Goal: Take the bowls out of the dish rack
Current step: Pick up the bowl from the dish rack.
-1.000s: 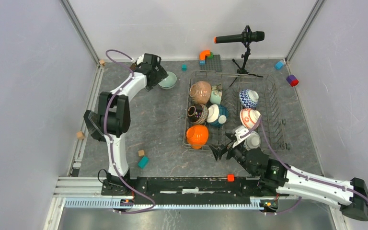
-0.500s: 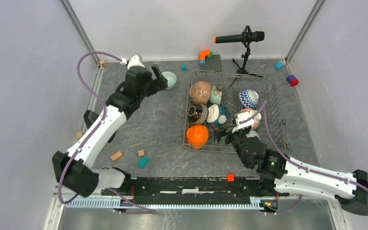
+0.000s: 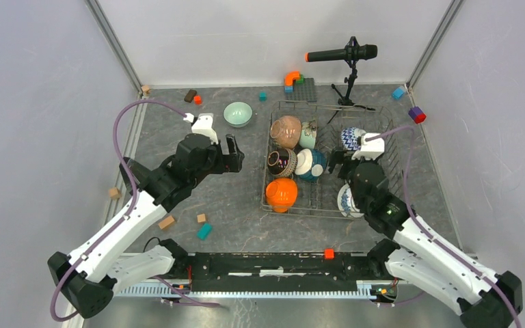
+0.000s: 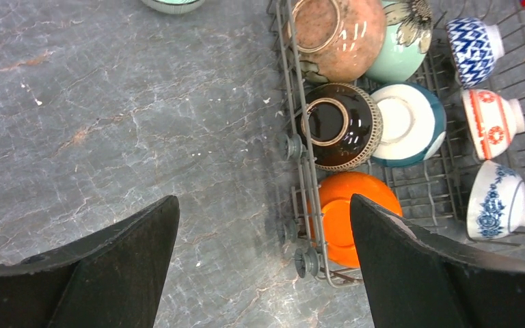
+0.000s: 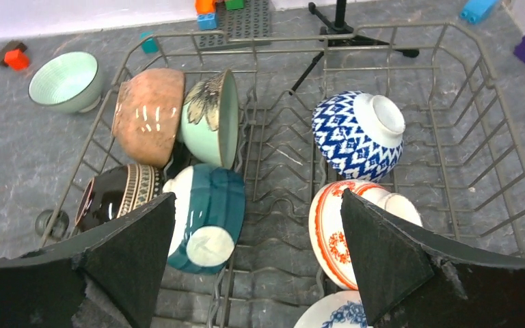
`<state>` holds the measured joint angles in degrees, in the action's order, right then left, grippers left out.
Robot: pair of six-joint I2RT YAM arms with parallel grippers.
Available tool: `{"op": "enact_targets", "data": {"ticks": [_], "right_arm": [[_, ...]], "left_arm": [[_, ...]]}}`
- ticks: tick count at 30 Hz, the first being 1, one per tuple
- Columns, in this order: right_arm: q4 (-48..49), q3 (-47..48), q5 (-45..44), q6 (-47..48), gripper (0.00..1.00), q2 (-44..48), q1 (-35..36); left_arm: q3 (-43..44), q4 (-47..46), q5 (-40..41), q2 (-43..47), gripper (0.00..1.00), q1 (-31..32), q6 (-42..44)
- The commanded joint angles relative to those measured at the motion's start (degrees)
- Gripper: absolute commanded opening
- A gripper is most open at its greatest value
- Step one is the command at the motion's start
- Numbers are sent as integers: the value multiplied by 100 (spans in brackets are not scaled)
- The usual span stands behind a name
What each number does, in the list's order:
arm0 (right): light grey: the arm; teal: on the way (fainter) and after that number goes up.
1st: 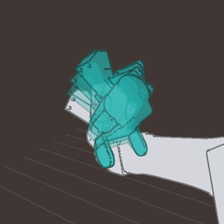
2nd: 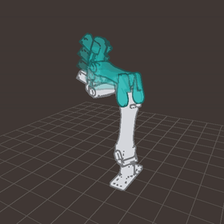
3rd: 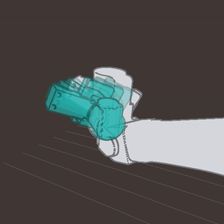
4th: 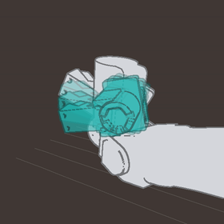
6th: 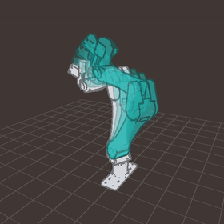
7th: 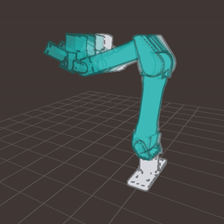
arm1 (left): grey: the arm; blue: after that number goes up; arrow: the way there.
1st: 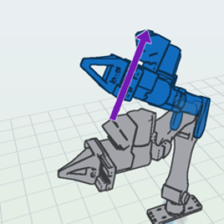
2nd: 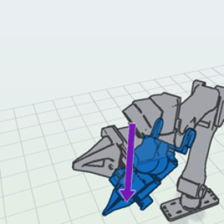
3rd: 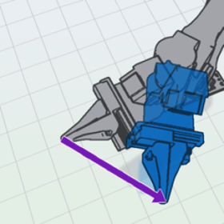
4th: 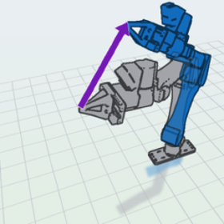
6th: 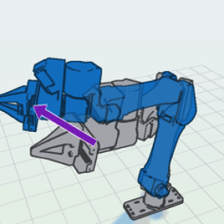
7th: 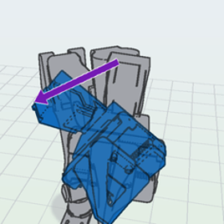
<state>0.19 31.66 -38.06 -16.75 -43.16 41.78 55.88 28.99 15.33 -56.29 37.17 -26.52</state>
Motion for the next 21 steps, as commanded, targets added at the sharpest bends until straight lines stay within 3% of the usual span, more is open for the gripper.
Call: {"op": "enact_targets", "data": {"ticks": [1, 5, 9, 15, 21], "right_arm": [[536, -288, 1659, -524, 95, -62, -877], [1632, -1099, 1994, -507, 93, 203, -953], [1907, -1136, 2247, -519, 93, 118, -979], [2367, -803, 2575, -850, 91, -710, -1348], [3607, -585, 4052, -1580, 85, -1898, -2303]], "left_arm": [[-66, -290, -54, 168, 100, 35, 241], [-147, -403, -231, 167, 100, 27, 176], [-110, -396, -372, 32, 100, 27, 124], [-103, -396, -566, 123, 100, 27, 104], [-180, -471, -601, 358, 100, 28, 71]]}}
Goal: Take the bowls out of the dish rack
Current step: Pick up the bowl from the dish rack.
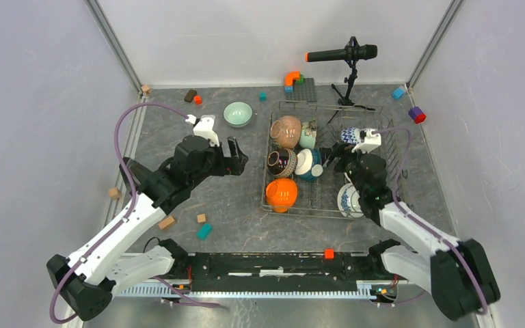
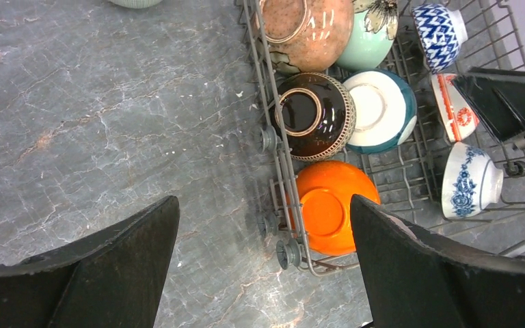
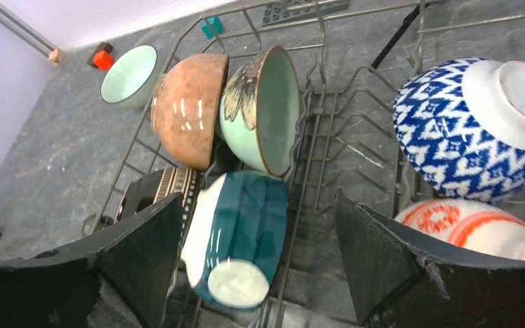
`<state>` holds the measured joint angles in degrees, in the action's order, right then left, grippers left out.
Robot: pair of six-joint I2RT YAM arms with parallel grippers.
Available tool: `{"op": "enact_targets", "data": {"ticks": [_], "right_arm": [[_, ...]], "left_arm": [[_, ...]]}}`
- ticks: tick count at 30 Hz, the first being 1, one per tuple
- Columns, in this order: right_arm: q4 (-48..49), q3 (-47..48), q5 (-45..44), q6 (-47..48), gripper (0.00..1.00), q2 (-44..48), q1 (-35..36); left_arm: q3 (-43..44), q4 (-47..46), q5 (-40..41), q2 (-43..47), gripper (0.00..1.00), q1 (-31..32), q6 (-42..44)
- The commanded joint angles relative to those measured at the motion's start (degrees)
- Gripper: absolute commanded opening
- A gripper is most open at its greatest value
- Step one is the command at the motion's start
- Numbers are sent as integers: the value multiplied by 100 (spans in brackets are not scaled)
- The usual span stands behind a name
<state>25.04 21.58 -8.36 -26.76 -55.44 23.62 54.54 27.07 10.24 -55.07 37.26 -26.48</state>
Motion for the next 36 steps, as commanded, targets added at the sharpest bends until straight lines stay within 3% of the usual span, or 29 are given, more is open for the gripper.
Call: {"op": "enact_targets", "data": {"ticks": [1, 5, 14, 23, 36], "right_arm": [[1344, 454, 1274, -688, 83, -858, -608], [2324, 619, 1933, -1012, 76, -1638, -894], [2485, 1674, 2505, -1045, 72, -3047, -1145], [3400, 1680, 3145, -1541, 64, -3755, -1373], [3363, 1726, 3156, -1659, 61, -4110, -1373]], "left_arm": [[-49, -267, -89, 245, 100, 19, 59], [-57, -265, -152, 303, 100, 21, 38], [-58, -277, -136, 324, 100, 19, 88], [-41, -267, -212, 203, 100, 19, 99], [-56, -251, -137, 141, 100, 19, 108]]}}
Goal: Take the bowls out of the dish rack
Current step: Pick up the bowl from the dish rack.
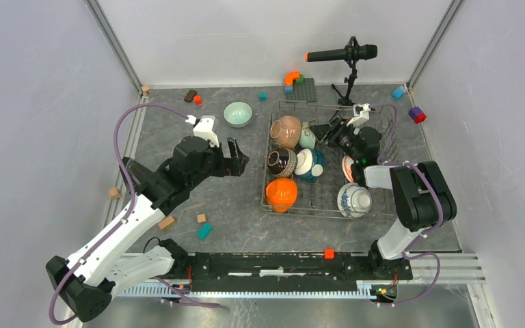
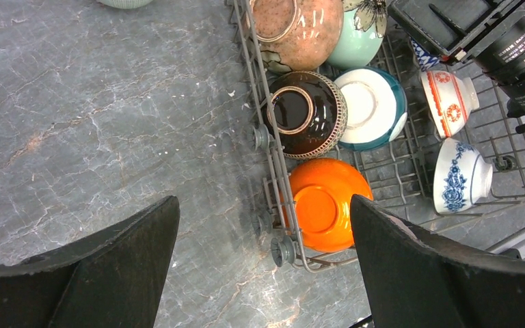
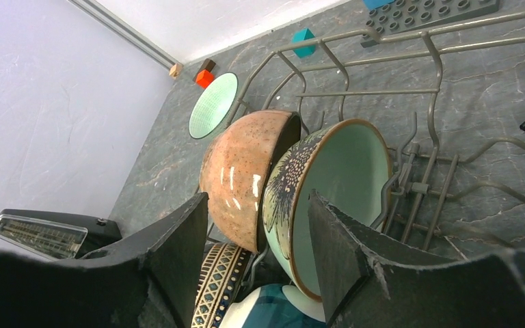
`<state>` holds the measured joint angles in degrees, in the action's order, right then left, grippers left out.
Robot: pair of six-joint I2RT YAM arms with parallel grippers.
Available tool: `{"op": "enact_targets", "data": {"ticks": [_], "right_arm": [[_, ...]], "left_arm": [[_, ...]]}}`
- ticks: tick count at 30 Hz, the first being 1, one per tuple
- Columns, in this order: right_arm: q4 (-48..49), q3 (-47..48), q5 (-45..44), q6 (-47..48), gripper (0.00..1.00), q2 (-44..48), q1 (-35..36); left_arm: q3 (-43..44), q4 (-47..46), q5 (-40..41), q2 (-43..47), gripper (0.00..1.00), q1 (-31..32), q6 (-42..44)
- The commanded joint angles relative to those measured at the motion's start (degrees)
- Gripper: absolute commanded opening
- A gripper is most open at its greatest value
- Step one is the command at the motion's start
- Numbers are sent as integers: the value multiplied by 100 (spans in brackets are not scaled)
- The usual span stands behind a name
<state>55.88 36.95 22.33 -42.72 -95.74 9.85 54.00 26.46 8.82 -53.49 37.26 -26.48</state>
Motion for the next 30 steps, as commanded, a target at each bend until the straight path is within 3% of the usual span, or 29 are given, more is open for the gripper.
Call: {"op": "enact_targets", "data": {"ticks": [1, 16, 30], "right_arm": [[291, 190, 87, -78, 60, -100, 8], [477, 260, 376, -348, 54, -523, 19], [732, 363, 711, -631, 42, -818, 14]], "left_arm": [[-3, -189, 12, -14, 100, 22, 112], [-3, -177, 3, -64, 100, 14, 116], [6, -177, -24, -95, 100, 18, 101]]}}
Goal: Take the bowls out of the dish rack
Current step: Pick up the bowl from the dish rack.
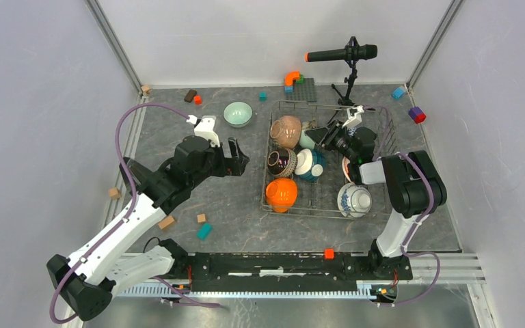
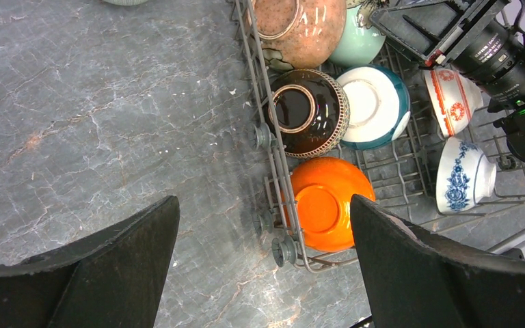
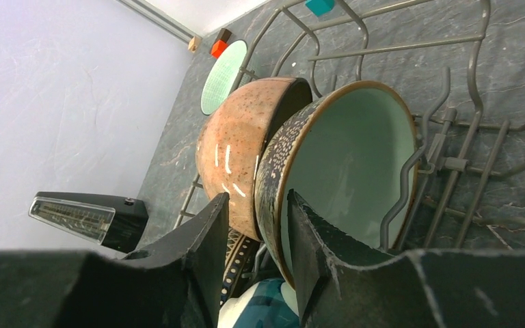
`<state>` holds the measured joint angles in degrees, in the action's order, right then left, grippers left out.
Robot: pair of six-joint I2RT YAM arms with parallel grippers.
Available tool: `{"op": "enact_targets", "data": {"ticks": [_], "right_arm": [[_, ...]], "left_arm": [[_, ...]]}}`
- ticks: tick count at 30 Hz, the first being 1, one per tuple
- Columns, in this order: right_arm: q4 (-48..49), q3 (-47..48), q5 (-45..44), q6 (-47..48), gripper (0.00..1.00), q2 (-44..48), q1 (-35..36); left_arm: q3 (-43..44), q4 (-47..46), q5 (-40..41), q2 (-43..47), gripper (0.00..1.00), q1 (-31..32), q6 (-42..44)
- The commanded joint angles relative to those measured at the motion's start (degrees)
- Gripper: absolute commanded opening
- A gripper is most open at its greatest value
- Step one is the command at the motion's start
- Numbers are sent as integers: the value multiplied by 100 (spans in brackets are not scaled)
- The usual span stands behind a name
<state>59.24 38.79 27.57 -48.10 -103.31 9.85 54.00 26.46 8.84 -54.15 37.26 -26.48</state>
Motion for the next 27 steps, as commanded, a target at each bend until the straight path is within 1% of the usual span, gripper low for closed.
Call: {"op": "enact_targets", "data": {"ticks": [1, 10, 17, 27], "right_arm": [[395, 180, 191, -101, 41, -72, 11], [480, 139, 231, -202, 29, -137, 4], [821, 53, 318, -422, 20, -197, -45], [1299, -42, 432, -774, 10, -332, -147]], "left_arm": [[6, -177, -35, -33, 100, 18, 99], [-9, -177, -13, -28, 100, 19, 99], [-12, -181, -19, -48, 100, 19, 96], [-12, -181, -17, -64, 100, 16, 90]]}}
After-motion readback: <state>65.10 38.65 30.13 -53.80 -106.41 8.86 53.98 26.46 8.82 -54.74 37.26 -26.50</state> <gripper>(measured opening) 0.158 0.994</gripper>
